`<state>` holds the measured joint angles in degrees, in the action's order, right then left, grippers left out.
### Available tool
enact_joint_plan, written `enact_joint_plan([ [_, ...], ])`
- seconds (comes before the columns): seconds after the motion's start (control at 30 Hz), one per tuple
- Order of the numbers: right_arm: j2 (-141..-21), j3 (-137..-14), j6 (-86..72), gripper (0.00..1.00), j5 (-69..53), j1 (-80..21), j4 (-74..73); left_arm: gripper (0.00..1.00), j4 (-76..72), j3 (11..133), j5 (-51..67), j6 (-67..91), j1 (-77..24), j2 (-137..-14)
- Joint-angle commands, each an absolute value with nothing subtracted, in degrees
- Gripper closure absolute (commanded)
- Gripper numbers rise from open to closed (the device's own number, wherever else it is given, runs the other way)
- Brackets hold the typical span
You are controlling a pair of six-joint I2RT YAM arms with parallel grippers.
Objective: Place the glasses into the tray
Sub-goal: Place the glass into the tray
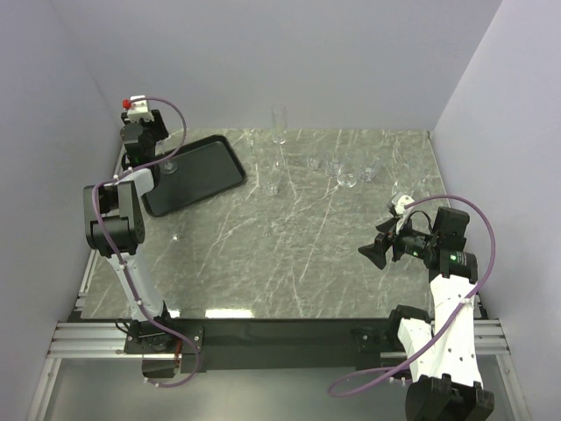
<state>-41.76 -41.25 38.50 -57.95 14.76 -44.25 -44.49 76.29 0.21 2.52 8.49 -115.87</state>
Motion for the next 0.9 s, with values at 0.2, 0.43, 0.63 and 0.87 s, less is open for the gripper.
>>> enact_joint_plan([
  [0.2,-41.84,-43.95,38.76,0.09,-58.8,14.68,-43.86,0.62,-49.04,77.26,1.84,1.84,8.96,-114.08],
  [0.43,-41.57,-43.95,38.67,0.09,-58.71,14.68,-43.68,0.52,-49.57,75.5,2.37,1.93,8.96,-112.5],
  [0.63,-41.4,-43.95,38.67,0.09,-58.89,14.76,-43.68,0.39,-50.27,73.22,2.46,1.5,8.96,-110.57],
  [0.87,-41.05,-43.94,38.67,0.09,-59.06,14.68,-43.68,0.15,-51.68,70.49,2.64,2.02,8.96,-108.55],
])
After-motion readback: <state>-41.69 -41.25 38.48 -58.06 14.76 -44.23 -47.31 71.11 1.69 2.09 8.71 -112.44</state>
